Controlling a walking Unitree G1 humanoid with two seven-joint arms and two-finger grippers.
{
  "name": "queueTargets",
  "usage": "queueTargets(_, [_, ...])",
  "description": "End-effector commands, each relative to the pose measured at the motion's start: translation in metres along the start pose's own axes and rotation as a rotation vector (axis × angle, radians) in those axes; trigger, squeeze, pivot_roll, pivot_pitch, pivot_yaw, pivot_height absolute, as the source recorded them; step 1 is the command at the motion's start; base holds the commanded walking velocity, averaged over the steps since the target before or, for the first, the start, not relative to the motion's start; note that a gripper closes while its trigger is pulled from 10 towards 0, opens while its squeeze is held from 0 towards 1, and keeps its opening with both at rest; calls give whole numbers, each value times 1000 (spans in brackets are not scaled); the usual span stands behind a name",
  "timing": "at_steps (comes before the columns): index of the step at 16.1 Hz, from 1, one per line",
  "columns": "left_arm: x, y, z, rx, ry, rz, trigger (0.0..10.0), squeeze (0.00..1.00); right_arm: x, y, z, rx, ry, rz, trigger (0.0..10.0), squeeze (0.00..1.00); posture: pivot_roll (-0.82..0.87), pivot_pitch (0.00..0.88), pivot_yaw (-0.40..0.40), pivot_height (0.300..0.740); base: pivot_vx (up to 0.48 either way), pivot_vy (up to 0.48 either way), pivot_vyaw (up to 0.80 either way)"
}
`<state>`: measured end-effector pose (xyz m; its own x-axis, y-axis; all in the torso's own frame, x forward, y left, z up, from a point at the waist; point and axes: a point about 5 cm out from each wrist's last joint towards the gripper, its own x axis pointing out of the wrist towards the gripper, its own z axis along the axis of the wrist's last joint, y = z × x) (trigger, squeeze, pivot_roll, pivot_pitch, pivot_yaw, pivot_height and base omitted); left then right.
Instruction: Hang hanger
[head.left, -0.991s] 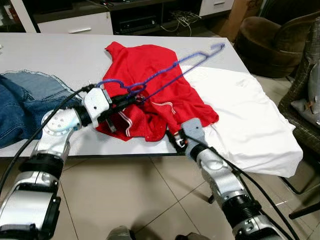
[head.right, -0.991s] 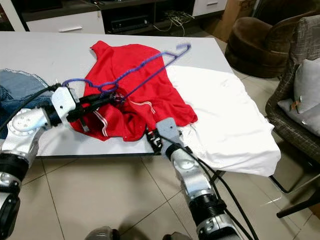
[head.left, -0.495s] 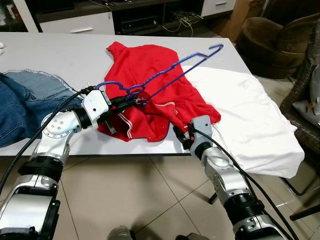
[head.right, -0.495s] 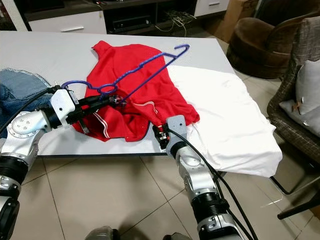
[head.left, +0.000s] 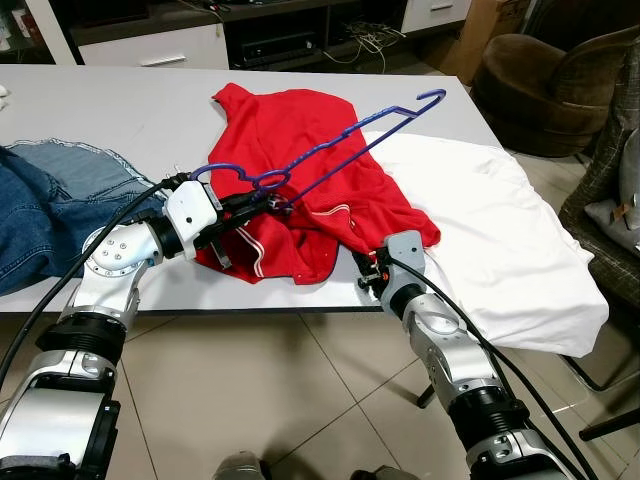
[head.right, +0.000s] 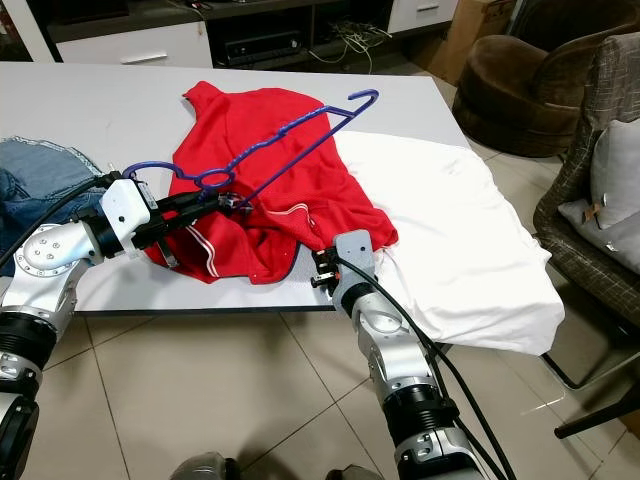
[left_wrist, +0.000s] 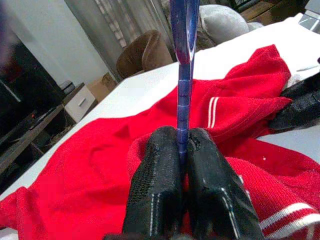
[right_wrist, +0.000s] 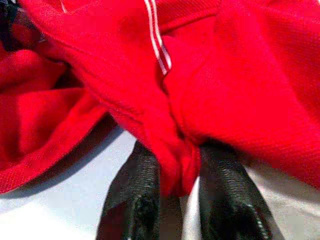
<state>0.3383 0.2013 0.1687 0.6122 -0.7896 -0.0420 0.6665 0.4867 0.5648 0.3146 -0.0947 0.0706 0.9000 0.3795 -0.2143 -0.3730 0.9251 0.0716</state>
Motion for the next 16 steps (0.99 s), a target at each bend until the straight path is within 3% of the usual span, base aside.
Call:
queueTargets(1, [-2, 3, 1, 6, -1, 13, 0, 0, -3, -3, -6, 22, 31, -13, 0, 0, 73, 32, -7, 740, 0, 0, 0])
queueTargets(6, [-2, 3, 1, 6, -1, 13, 0, 0, -3, -3, -6, 22, 31, -13, 0, 0, 73, 32, -7, 740, 0, 0, 0])
queueTargets(7, [5, -29, -5, -30, -25, 69, 6431, 0, -12, -28, 33, 95, -91, -39, 0, 0, 72, 30, 15, 740, 0, 0, 0])
queueTargets(8, [10, -61, -9, -67, -32, 184, 9765, 0, -27, -46, 82, 116, -257, -26, 0, 0, 74, 35, 9, 740, 0, 0, 0])
queueTargets(10, [14, -64, -12, -53, 33, 225, 10000, 0, -30, -51, 101, 136, -322, -30, 0, 0, 74, 37, 4, 740, 0, 0, 0])
queueTargets(12, [15, -64, -13, -29, 75, 217, 10000, 0, -30, -51, 106, 149, -338, -29, 2902, 0, 74, 38, 2, 740, 0, 0, 0])
queueTargets(13, [15, -61, -12, -18, 100, 225, 10000, 0, -30, -51, 110, 154, -339, -28, 3804, 0, 75, 40, -3, 740, 0, 0, 0])
queueTargets(15, [12, -54, -6, 14, 128, 253, 10000, 0, -33, -52, 114, 166, -324, -30, 9098, 0, 78, 40, -8, 740, 0, 0, 0])
queueTargets(16, [10, -44, -4, 45, 152, 263, 10000, 0, -33, -56, 118, 162, -327, -40, 10000, 0, 80, 40, -9, 740, 0, 0, 0])
